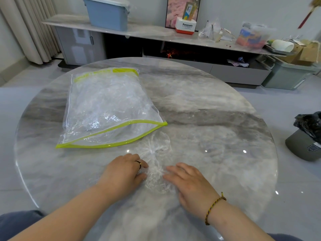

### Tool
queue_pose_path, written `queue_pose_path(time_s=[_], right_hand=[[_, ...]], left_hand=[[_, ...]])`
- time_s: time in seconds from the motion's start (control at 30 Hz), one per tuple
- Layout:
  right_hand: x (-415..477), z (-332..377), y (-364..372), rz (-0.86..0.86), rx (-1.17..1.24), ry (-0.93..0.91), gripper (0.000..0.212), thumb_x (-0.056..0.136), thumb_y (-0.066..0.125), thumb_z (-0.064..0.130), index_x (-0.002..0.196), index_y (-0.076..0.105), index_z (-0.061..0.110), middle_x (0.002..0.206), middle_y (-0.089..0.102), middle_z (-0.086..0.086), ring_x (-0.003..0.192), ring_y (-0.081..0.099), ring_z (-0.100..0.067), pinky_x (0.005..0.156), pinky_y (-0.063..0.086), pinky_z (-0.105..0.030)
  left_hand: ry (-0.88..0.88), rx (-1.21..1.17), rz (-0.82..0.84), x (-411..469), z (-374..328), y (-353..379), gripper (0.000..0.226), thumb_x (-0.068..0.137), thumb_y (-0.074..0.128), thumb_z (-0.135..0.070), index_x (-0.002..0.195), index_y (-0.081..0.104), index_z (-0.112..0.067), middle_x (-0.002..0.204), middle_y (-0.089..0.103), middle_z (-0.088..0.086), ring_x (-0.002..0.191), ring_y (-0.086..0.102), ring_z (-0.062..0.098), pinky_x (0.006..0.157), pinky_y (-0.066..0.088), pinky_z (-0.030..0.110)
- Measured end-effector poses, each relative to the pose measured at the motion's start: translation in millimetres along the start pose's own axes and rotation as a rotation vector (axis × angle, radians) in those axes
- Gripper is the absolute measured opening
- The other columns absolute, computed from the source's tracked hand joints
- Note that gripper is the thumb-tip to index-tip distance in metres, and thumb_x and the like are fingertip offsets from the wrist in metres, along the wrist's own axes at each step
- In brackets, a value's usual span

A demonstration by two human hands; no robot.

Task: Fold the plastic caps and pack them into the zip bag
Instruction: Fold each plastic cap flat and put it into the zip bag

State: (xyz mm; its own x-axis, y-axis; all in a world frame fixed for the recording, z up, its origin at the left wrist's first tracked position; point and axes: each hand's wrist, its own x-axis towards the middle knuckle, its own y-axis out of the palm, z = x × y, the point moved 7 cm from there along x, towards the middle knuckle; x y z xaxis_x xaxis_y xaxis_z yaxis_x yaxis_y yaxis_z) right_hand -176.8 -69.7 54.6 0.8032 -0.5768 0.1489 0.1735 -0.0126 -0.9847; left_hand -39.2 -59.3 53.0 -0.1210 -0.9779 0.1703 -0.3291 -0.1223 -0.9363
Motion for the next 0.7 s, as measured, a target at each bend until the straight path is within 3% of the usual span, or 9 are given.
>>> queue_pose_path(time_s=[0.1, 0.17, 0.27, 0.37, 0.47, 0.53, 0.6, 0.63, 0.7], right_hand=[[4.8, -5.1, -0.1, -0.068, 0.038, -0.003, 0.038, 0.065, 0.038, 0.027, 0.099, 0.054, 0.032, 0.091, 0.069, 0.018, 0.093, 0.052, -0.005, 0.076, 0.051, -0.018], [10.2, -11.3, 1.8, -0.072, 0.087, 0.025, 0.034, 0.066, 0.04, 0.028, 0.085, 0.068, 0.027, 0.083, 0.069, 0.016, 0.085, 0.051, -0.001, 0.077, 0.044, -0.016], [10.8, -22.0, 2.4, -0.105, 0.283, 0.185, 0.036, 0.073, 0.038, 0.036, 0.075, 0.069, 0.017, 0.07, 0.065, 0.009, 0.075, 0.049, -0.006, 0.069, 0.033, -0.011], [9.3, -31.9, 4.0, -0.106, 0.477, 0.415, 0.041, 0.077, 0.034, 0.049, 0.062, 0.057, 0.018, 0.049, 0.049, 0.011, 0.058, 0.044, -0.004, 0.068, 0.028, -0.01], [10.2, -42.7, 7.4, -0.109, 0.59, 0.619, 0.042, 0.092, 0.049, 0.029, 0.052, 0.037, 0.026, 0.044, 0.05, 0.017, 0.05, 0.04, -0.009, 0.065, 0.026, -0.018], [14.7, -45.5, 9.3, -0.07, 0.566, 0.703, 0.039, 0.095, 0.046, 0.029, 0.056, 0.042, 0.023, 0.043, 0.043, 0.007, 0.052, 0.038, -0.008, 0.071, 0.029, -0.02], [20.5, -46.9, 11.2, -0.039, 0.487, 0.734, 0.033, 0.096, 0.043, 0.034, 0.068, 0.054, 0.018, 0.053, 0.041, 0.011, 0.061, 0.044, -0.012, 0.074, 0.033, -0.023], [23.5, -47.6, 11.1, -0.027, 0.472, 0.75, 0.033, 0.096, 0.042, 0.036, 0.076, 0.06, 0.016, 0.055, 0.042, 0.012, 0.066, 0.046, -0.014, 0.077, 0.035, -0.024], [27.6, -49.9, 12.2, -0.021, 0.488, 0.796, 0.035, 0.095, 0.042, 0.038, 0.075, 0.06, 0.016, 0.055, 0.042, 0.01, 0.066, 0.046, -0.015, 0.07, 0.036, -0.025]], left_hand=[[0.168, -0.04, -0.105, -2.1, -10.9, -0.6, 0.033, 0.069, 0.044, -0.043, 0.075, 0.072, -0.028, 0.072, 0.063, -0.011, 0.076, 0.046, 0.004, 0.069, 0.033, 0.016], [0.26, -0.064, -0.1, -6.5, -19.3, 1.5, 0.038, 0.068, 0.045, -0.051, 0.087, 0.069, -0.029, 0.084, 0.067, -0.011, 0.084, 0.045, 0.002, 0.075, 0.034, 0.016], [0.307, -0.008, -0.062, -12.6, -24.1, 11.9, 0.055, 0.064, 0.041, -0.067, 0.103, 0.051, -0.031, 0.091, 0.067, -0.015, 0.09, 0.045, 0.0, 0.082, 0.034, 0.016], [0.182, -0.015, -0.103, -7.9, -20.1, 13.2, 0.051, 0.063, 0.039, -0.065, 0.099, 0.044, -0.03, 0.079, 0.066, -0.016, 0.083, 0.05, 0.0, 0.076, 0.033, 0.013], [-0.059, -0.229, -0.162, 1.3, -12.7, 9.0, 0.025, 0.072, 0.051, -0.051, 0.087, 0.043, -0.034, 0.069, 0.06, -0.017, 0.074, 0.048, 0.001, 0.07, 0.03, 0.012], [-0.229, -0.413, -0.137, 4.3, -3.2, 16.6, 0.024, 0.083, 0.06, -0.035, 0.08, 0.037, -0.038, 0.068, 0.055, -0.02, 0.076, 0.051, 0.0, 0.08, 0.033, 0.015], [-0.318, -0.532, -0.128, 6.3, 3.2, 23.4, 0.034, 0.083, 0.065, -0.024, 0.076, 0.035, -0.039, 0.064, 0.053, -0.02, 0.083, 0.06, 0.014, 0.085, 0.042, 0.024], [-0.328, -0.552, -0.14, 6.7, 4.1, 21.9, 0.033, 0.083, 0.064, -0.025, 0.077, 0.035, -0.039, 0.062, 0.053, -0.02, 0.083, 0.06, 0.017, 0.084, 0.043, 0.025], [-0.284, -0.562, -0.146, 5.2, 1.8, 19.2, 0.024, 0.078, 0.056, -0.049, 0.084, 0.035, -0.04, 0.062, 0.052, -0.02, 0.078, 0.055, 0.005, 0.083, 0.038, 0.012]])
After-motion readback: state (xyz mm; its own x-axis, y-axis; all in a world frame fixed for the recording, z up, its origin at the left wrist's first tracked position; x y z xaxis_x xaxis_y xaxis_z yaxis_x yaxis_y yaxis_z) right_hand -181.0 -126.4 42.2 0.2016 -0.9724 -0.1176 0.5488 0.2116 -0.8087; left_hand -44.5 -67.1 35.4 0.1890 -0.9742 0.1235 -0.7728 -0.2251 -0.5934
